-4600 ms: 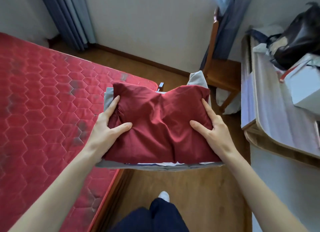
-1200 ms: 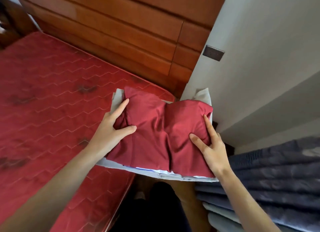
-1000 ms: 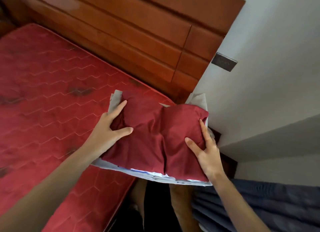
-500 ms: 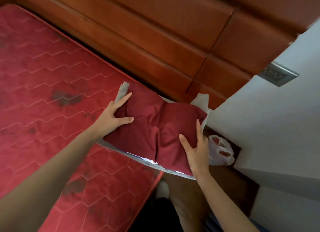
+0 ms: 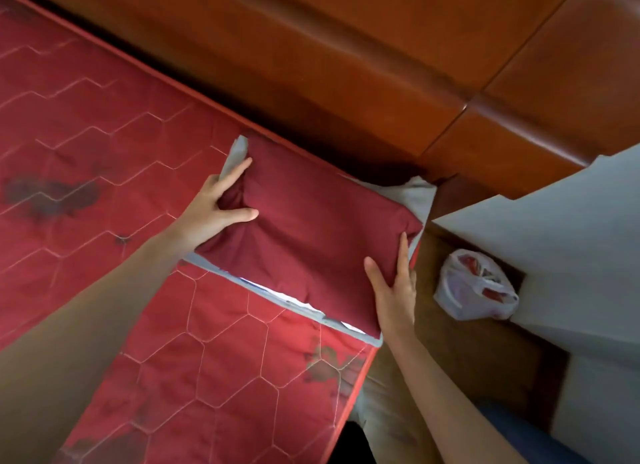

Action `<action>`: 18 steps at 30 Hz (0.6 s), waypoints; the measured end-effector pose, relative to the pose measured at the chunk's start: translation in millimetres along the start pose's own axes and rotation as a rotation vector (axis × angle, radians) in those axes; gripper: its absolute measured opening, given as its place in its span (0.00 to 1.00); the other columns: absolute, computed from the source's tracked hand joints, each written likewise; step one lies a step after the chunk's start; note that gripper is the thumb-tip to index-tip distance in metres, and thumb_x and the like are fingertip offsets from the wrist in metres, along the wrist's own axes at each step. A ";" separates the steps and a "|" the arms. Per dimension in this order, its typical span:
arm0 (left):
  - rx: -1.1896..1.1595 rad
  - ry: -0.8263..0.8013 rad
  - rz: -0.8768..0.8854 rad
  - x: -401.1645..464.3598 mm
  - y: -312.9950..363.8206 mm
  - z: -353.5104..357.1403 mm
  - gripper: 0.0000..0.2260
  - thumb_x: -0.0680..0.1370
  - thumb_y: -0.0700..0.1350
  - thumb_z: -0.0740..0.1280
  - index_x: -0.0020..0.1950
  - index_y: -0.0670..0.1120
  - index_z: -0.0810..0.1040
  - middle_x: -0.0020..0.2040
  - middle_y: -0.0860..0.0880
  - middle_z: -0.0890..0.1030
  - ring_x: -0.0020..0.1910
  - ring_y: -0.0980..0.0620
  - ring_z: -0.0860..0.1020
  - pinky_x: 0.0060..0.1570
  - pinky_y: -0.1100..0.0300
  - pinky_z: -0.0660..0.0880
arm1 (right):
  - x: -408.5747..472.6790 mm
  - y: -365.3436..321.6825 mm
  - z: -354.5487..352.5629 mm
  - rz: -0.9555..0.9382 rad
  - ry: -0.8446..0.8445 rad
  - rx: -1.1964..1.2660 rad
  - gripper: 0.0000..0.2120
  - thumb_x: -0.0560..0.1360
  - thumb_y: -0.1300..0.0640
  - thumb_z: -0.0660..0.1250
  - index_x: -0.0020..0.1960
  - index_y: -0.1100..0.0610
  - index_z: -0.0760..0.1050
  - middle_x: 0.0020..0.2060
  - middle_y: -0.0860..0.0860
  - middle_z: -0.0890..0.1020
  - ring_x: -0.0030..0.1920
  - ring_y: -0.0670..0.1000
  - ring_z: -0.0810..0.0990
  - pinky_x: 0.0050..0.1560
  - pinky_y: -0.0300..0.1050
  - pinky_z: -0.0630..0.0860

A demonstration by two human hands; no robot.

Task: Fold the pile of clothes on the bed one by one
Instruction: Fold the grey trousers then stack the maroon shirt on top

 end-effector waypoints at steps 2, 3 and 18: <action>-0.007 -0.014 0.012 1.8 -9.1 -0.8 0.37 0.71 0.47 0.75 0.69 0.75 0.60 0.64 0.52 0.68 0.62 0.67 0.66 0.60 0.68 0.58 | 1.6 4.2 -0.2 0.006 -0.002 0.004 0.35 0.69 0.30 0.63 0.68 0.20 0.46 0.74 0.52 0.61 0.73 0.57 0.63 0.71 0.58 0.63; -0.011 -0.024 0.021 0.9 -9.6 0.1 0.37 0.71 0.47 0.75 0.69 0.75 0.60 0.64 0.53 0.67 0.62 0.68 0.65 0.59 0.69 0.58 | 1.3 3.7 -0.4 0.011 -0.010 0.001 0.35 0.68 0.30 0.63 0.67 0.20 0.45 0.74 0.51 0.62 0.72 0.57 0.64 0.71 0.58 0.63; 0.989 0.225 0.548 -39.2 121.8 97.9 0.23 0.77 0.47 0.58 0.73 0.50 0.68 0.74 0.43 0.67 0.75 0.42 0.62 0.73 0.40 0.51 | -11.3 -127.9 66.8 -0.513 0.113 -0.701 0.25 0.79 0.51 0.54 0.76 0.50 0.62 0.77 0.57 0.57 0.78 0.57 0.47 0.75 0.65 0.47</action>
Point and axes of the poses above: each hand's wrist, its own x-axis towards the middle knuckle, its own z-axis out of the palm, y = z × x, the point moved 9 cm from there along x, towards the middle knuckle
